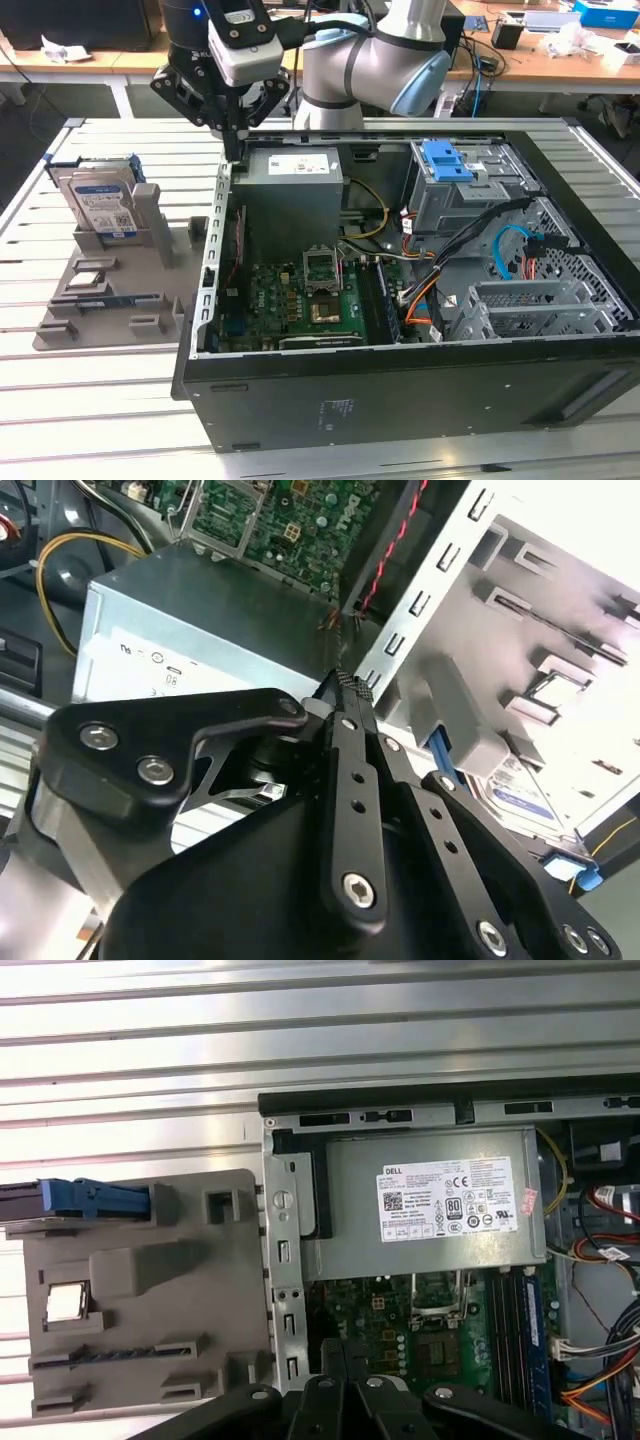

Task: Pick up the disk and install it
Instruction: 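Reach for the disk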

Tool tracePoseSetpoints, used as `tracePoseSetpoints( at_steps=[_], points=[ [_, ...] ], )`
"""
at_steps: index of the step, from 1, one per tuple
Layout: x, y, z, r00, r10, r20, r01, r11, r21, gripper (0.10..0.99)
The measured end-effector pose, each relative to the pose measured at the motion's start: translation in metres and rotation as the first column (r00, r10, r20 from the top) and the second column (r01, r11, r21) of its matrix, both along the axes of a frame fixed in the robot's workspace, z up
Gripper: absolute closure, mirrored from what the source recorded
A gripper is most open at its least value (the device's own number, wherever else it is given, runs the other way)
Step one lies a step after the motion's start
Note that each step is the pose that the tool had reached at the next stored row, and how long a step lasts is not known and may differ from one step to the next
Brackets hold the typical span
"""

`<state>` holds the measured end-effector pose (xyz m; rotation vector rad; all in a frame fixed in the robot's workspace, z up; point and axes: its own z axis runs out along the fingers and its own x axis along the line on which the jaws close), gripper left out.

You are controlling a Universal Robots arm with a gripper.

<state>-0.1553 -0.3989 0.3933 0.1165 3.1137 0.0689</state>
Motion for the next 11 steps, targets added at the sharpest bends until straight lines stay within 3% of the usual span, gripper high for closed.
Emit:
tracePoseSetpoints(
  at_steps=[3, 8, 11],
  points=[
    [-0.0063, 0.0, 0.0, 1.0, 0.0, 0.0, 0.0, 1.0, 0.0, 0.984],
    [-0.0269, 0.0, 0.0, 1.0, 0.0, 0.0, 0.0, 1.0, 0.0, 0.984],
    [-0.0326, 0.0, 0.0, 1.0, 0.0, 0.0, 0.0, 1.0, 0.0, 0.984]
  ],
)
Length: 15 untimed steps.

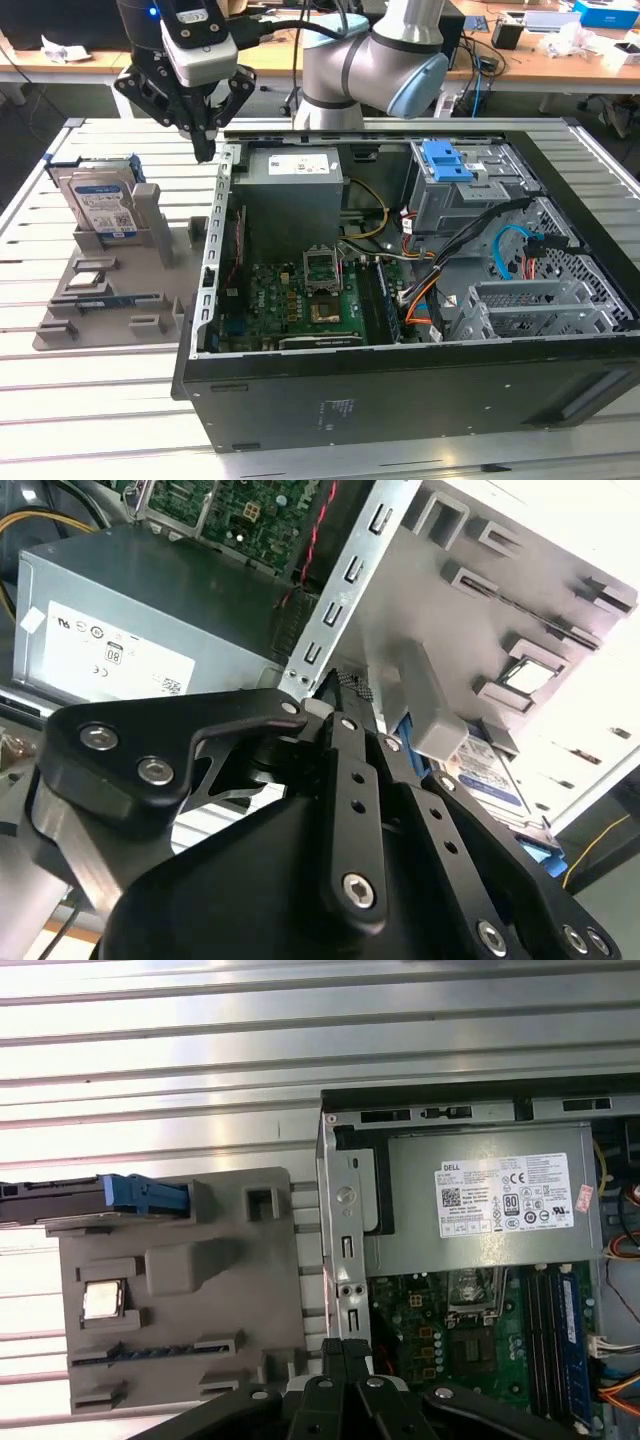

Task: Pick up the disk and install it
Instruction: 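Reach for the disk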

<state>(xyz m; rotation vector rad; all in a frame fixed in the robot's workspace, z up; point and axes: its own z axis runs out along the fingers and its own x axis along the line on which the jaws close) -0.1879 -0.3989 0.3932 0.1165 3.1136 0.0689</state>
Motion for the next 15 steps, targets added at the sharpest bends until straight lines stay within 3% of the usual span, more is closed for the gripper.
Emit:
tracePoseSetpoints(
  at_steps=[15],
  points=[
    [-0.0359, 0.0, 0.0, 1.0, 0.0, -0.0001, 0.0, 1.0, 0.0, 0.984]
  ],
)
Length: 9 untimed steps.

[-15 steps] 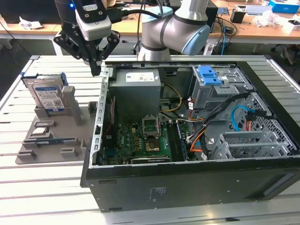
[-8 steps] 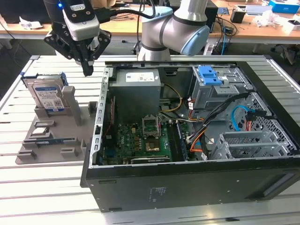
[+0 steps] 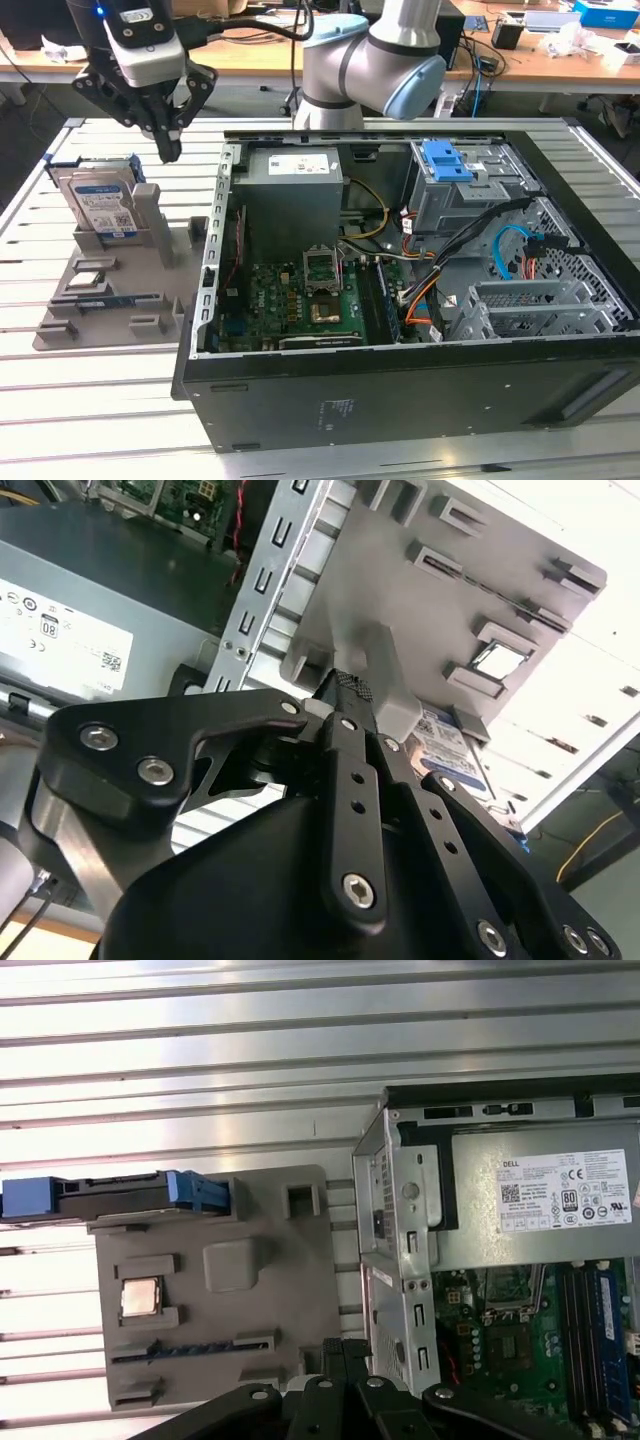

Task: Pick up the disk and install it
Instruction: 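Reach for the disk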

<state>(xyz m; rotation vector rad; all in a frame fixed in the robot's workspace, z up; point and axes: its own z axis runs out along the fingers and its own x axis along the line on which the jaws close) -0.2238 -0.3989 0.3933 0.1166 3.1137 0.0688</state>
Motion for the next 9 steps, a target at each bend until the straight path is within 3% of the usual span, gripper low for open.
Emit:
tracePoseSetpoints(
  at_steps=[9],
  points=[
    [-0.0262, 0.0, 0.0, 1.0, 0.0, 0.0, 0.0, 1.0, 0.0, 0.984]
  ],
)
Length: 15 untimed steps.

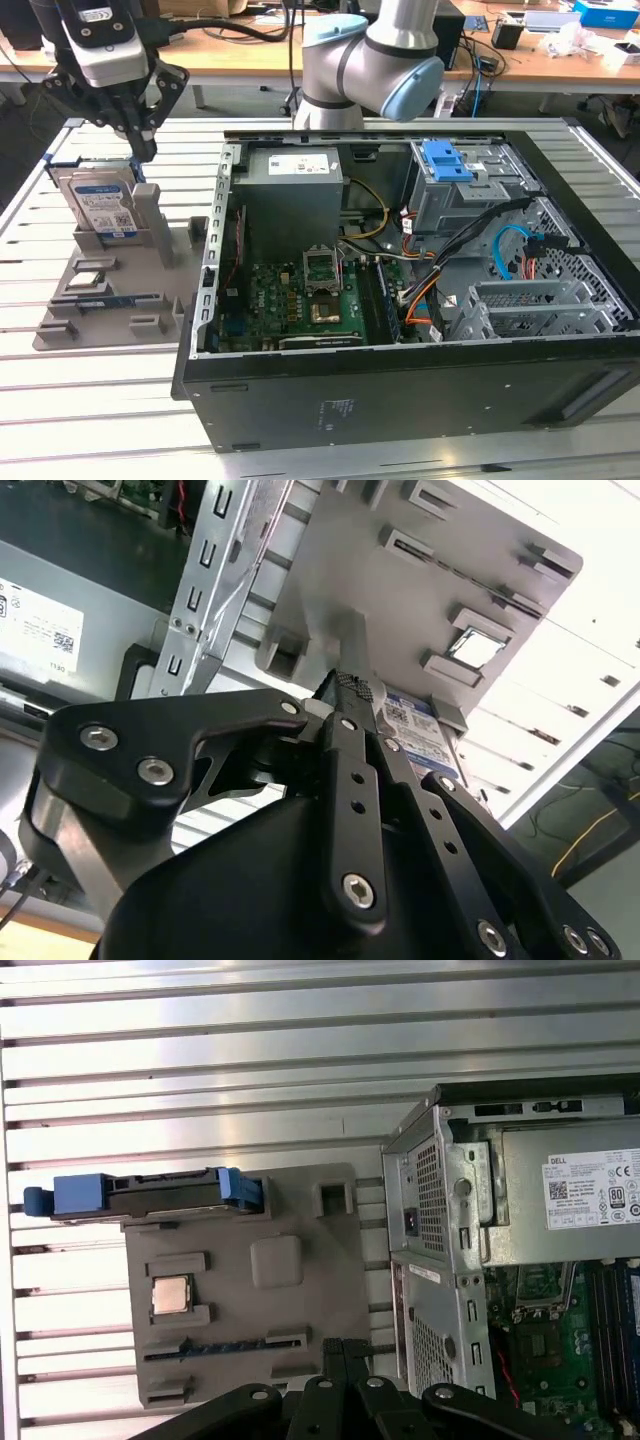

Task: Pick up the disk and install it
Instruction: 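Reach for the disk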

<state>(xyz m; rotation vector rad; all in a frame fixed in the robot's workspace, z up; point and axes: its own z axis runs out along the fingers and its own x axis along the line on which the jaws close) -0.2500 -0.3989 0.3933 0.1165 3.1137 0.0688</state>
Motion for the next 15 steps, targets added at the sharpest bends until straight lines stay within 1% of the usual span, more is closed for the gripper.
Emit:
tracePoseSetpoints(
  at_steps=[8, 10, 12, 14, 15],
  points=[
    [-0.0185, 0.0, -0.0001, 1.0, 0.0, 0.0001, 0.0, 1.0, 0.0, 0.984],
    [-0.0249, 0.0, 0.0, 1.0, 0.0, 0.0, 0.0, 1.0, 0.0, 0.984],
    [-0.0293, 0.0, 0.0, 1.0, 0.0, 0.0, 0.0, 1.0, 0.0, 0.984],
    [-0.0373, 0.0, -0.0001, 1.0, 0.0, 0.0001, 0.0, 1.0, 0.0, 0.984],
    [-0.0391, 0.0, 0.0, 1.0, 0.0, 0.0001, 0.0, 1.0, 0.0, 0.984]
  ],
)
